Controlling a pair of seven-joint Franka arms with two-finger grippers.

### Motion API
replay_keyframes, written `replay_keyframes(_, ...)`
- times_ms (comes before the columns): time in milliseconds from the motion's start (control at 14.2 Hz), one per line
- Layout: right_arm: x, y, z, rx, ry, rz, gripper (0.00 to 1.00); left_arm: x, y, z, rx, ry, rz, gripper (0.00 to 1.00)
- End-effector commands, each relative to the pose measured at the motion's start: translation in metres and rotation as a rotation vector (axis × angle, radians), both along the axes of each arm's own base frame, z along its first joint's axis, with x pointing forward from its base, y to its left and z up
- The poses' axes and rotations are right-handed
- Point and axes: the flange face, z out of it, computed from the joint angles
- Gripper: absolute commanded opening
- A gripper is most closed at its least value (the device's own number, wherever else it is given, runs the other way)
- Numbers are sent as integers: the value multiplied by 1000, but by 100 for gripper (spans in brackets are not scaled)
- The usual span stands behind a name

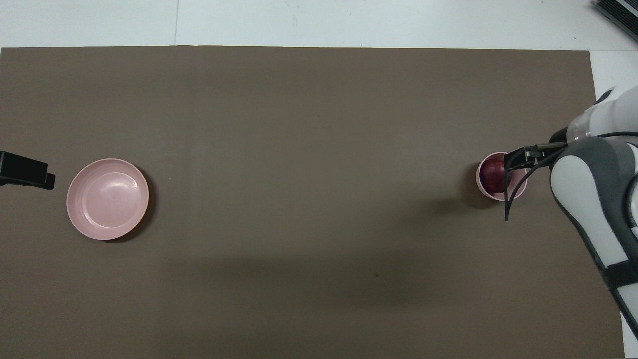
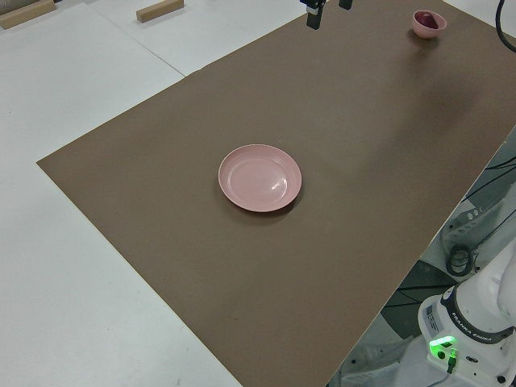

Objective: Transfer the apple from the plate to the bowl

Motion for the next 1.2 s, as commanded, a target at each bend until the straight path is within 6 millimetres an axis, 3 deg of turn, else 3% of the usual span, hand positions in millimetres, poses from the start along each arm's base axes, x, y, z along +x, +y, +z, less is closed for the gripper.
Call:
replay_keyframes(0, -17, -9, 54, -15, -14, -25, 100, -9, 3, 1, 6, 8, 13, 100)
replay_keyframes(563, -48, -15, 165, -41, -32, -33, 100, -9, 3, 1, 6, 8, 13, 100)
replay_keyframes(704, -54, -15, 177, -38, -47, -32, 100, -9, 3, 1, 6, 8, 13, 100)
replay_keyframes(1126, -61, -20, 188, -38, -66, 40, 100, -9, 3, 0, 6, 10, 13, 100)
